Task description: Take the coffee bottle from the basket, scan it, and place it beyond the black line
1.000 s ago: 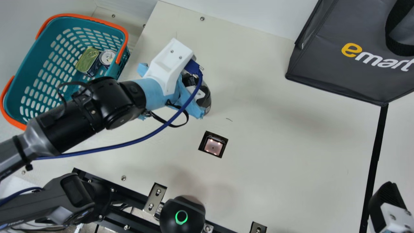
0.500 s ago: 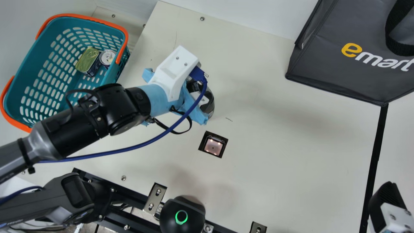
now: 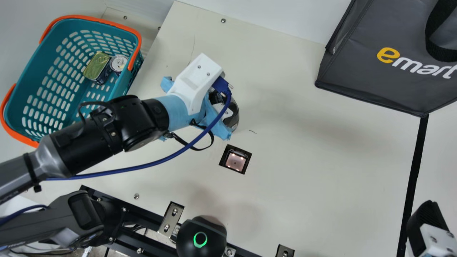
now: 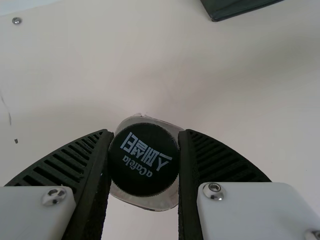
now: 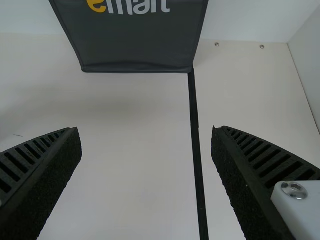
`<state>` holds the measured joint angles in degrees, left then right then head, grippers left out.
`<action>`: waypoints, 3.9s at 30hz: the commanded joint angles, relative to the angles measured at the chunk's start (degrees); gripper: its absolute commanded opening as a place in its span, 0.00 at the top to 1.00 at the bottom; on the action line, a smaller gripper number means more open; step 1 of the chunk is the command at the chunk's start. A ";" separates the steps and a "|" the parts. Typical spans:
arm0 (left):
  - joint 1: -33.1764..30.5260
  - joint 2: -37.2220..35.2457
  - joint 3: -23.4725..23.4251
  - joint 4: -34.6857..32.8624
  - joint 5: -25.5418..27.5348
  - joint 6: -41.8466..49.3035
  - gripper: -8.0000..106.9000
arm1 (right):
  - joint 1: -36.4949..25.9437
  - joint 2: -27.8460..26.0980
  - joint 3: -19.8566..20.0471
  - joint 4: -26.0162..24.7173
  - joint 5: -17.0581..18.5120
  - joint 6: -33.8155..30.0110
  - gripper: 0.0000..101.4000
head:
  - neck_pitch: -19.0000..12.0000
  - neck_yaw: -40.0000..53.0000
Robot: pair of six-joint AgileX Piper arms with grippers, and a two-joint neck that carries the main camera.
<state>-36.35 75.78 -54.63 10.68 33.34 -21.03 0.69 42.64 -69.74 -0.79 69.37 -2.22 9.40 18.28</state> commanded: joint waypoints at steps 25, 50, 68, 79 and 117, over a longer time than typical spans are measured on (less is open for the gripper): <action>0.31 0.13 -1.52 3.02 0.84 -1.99 0.15 | 0.00 0.00 0.00 0.00 0.00 0.00 0.10 | -1.48 0.14; 9.46 -3.98 -5.70 2.41 6.62 1.37 0.15 | 0.00 0.00 0.00 0.00 0.00 0.00 0.10 | -1.48 0.14; 19.14 -9.19 -3.64 -0.28 7.91 7.19 0.15 | 0.00 0.00 0.00 0.00 0.00 0.00 0.10 | -1.48 0.14; 23.52 -12.00 -1.25 -0.21 6.43 8.32 0.15 | 0.00 0.00 0.00 0.00 0.00 0.00 0.10 | -1.48 0.14; 29.33 -16.72 1.37 6.14 8.31 1.77 0.15 | 0.00 0.00 0.00 0.00 0.00 0.00 0.10 | -1.48 0.14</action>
<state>-7.02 59.06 -53.26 16.82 41.65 -19.26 0.69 42.64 -69.74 -0.79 69.37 -2.22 9.49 18.28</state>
